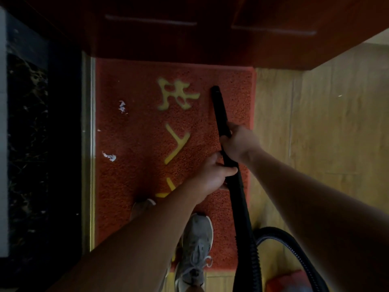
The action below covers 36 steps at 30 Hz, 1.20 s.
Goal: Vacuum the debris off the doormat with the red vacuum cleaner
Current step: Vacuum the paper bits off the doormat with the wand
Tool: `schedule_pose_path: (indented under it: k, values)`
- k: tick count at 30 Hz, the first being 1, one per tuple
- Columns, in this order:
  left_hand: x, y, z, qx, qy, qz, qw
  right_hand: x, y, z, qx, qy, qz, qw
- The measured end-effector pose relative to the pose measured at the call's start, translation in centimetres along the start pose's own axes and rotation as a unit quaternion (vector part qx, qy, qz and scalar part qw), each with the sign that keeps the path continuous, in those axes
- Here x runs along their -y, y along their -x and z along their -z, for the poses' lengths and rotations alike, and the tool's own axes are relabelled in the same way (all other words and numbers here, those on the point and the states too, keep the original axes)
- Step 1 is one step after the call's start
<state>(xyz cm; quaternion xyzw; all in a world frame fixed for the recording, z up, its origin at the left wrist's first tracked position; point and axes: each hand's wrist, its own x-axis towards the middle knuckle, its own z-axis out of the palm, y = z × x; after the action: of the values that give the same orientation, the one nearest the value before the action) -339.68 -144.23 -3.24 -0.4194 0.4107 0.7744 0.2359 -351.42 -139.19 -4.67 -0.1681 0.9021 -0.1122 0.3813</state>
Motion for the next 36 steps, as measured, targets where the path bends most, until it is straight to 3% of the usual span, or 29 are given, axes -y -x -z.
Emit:
schedule_pose_path:
  k: [28, 36]
  values:
    - [-0.2, 2.8, 15.0, -0.100, 0.162, -0.033, 0.981, 16.9, -4.0, -8.6, 0.089, 0.080, 0.167, 0.979]
    - [-0.4, 2.8, 16.9, -0.101, 0.192, -0.036, 0.976, 19.2, -4.4, -9.8, 0.085, 0.122, 0.179, 0.973]
